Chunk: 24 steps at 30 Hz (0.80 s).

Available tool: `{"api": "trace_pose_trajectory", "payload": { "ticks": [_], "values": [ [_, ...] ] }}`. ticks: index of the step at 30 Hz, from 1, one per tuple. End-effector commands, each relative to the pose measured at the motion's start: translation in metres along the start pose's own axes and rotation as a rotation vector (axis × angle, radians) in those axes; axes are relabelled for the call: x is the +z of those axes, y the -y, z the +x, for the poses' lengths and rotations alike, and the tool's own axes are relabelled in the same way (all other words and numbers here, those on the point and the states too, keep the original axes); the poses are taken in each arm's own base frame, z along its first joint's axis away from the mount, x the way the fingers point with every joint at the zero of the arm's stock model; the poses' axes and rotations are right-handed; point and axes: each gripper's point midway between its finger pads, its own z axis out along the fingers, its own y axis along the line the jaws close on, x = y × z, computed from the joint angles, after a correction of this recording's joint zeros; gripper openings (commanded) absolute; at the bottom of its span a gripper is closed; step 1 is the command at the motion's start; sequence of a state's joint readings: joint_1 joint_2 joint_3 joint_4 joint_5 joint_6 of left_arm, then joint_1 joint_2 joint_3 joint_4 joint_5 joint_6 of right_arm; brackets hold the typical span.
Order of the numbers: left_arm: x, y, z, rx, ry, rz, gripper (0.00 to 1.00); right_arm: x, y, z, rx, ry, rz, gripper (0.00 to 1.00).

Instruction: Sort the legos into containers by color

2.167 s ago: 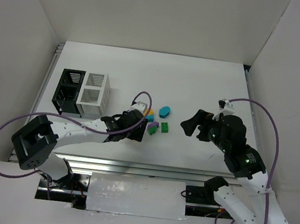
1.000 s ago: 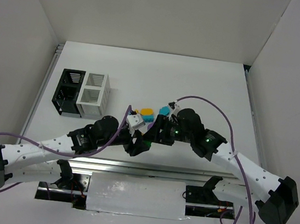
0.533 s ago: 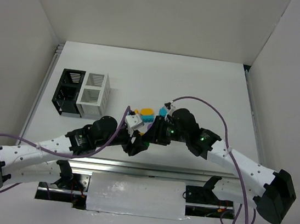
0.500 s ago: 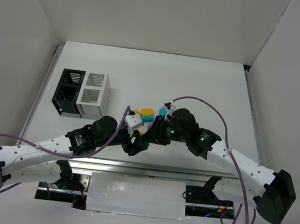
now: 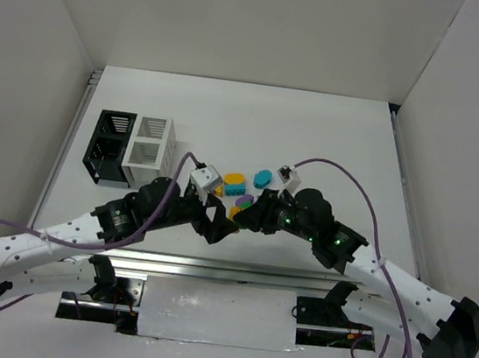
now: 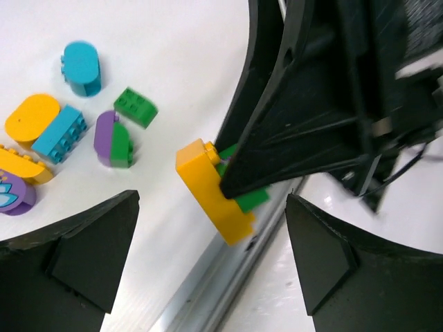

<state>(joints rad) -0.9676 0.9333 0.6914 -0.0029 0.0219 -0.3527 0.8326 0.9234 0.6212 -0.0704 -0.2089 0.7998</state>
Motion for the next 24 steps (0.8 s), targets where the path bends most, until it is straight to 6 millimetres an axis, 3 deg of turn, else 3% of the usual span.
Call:
{"api": "trace_pose_trajectory", "payload": {
  "ticks": [1, 4, 9, 14, 19, 24],
  "values": [
    [-0.022, 0.020, -0.047, -0.087, 0.101, 0.035, 1.00, -0.014, -0.011, -0.035, -0.168, 0.174, -0.069, 0.00],
    [-0.035, 0.052, -0.055, -0.084, 0.094, 0.201, 1.00, -0.030, -0.016, -0.042, -0.243, 0.216, -0.090, 0.00],
    [-0.054, 0.090, -0.063, -0.086, 0.064, 0.411, 1.00, -0.084, -0.077, -0.041, -0.468, 0.293, -0.398, 0.00],
    [-0.076, 0.118, -0.076, -0.041, 0.128, 0.585, 0.97, -0.114, -0.119, -0.039, -0.580, 0.297, -0.574, 0.00],
    [-0.078, 0.120, -0.083, -0.034, 0.144, 0.592, 0.96, -0.125, -0.139, -0.032, -0.607, 0.271, -0.700, 0.00],
    [-0.076, 0.128, -0.091, -0.037, 0.166, 0.641, 0.93, -0.119, -0.145, -0.025, -0.593, 0.228, -0.774, 0.00]
  ]
}}
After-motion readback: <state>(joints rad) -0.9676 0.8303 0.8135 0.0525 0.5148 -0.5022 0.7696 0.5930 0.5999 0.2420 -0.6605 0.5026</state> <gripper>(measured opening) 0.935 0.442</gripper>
